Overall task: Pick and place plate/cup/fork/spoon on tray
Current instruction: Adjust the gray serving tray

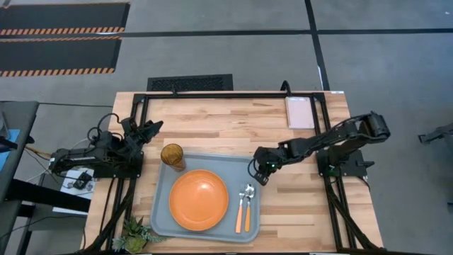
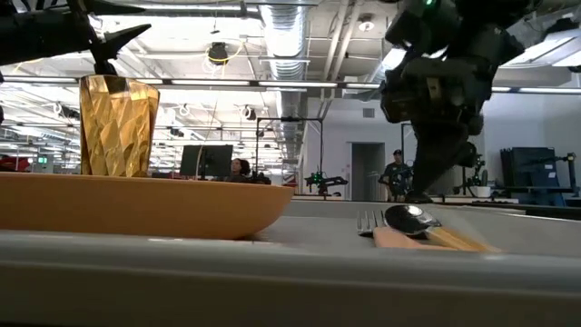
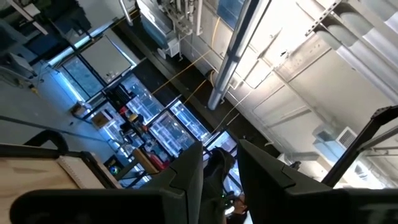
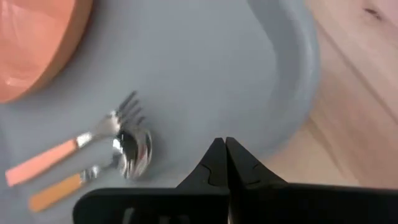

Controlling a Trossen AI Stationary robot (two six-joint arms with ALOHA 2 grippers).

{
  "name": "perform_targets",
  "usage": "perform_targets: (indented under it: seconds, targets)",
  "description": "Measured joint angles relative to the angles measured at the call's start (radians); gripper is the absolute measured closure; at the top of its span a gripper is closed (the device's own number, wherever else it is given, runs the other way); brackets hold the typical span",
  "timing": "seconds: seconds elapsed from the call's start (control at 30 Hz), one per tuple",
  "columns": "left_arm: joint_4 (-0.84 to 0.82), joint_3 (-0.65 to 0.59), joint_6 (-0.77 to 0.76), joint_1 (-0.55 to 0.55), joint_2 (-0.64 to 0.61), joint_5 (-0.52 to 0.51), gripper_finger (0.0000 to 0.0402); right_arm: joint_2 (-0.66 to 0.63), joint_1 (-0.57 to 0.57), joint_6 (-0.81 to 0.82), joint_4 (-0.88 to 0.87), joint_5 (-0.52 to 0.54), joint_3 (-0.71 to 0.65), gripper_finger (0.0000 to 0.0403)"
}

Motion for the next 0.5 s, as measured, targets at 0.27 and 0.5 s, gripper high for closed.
perform_targets:
  seconds: [0.27, 0.5]
  targets:
    - [0.0, 0.0, -0.012, 0.0, 0.0, -0.001, 0.0315, 0.08, -0.001, 0.001, 0.051, -0.003, 0.001, 0.0402]
    - [-0.001, 0.0, -0.012, 0.0, 0.0, -0.001, 0.0315, 0.059, -0.033, -0.013, -0.008, 0.018, 0.001, 0.0402]
